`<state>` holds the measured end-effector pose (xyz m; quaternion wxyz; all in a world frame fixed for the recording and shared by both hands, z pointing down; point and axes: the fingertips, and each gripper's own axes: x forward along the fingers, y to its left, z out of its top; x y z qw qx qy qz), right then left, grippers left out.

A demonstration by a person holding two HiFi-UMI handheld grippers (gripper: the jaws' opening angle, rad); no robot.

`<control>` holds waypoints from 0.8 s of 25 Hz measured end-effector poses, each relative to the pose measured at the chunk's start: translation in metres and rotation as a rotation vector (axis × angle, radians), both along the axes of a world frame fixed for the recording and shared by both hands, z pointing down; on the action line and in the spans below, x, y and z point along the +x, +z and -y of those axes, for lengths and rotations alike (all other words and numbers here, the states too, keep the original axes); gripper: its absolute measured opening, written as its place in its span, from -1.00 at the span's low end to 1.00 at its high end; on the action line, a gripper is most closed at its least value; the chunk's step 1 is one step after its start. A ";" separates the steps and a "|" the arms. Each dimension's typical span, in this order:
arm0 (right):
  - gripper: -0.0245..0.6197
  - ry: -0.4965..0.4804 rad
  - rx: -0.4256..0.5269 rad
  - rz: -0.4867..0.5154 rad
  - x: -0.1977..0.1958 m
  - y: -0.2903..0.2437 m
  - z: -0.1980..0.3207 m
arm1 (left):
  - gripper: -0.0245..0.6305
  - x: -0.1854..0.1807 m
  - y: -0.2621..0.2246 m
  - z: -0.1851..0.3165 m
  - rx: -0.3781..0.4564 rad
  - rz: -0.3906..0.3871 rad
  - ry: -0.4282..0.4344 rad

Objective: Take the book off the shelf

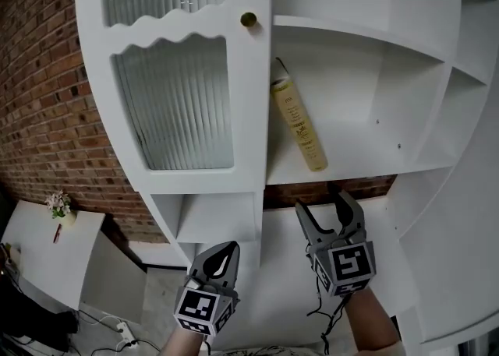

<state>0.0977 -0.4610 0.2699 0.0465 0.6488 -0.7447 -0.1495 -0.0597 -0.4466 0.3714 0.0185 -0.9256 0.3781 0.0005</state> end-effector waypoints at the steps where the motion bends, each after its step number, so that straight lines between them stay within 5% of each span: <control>1: 0.01 0.025 0.005 -0.012 0.003 -0.010 0.008 | -0.92 0.000 -0.002 0.003 0.002 -0.009 0.002; 9: 0.41 0.134 -0.060 -0.082 0.016 -0.067 0.077 | -0.92 -0.004 -0.002 0.018 -0.003 -0.025 0.029; 20: 0.31 0.185 -0.226 -0.140 0.011 -0.074 0.152 | -0.92 -0.021 0.001 0.029 0.018 -0.021 0.034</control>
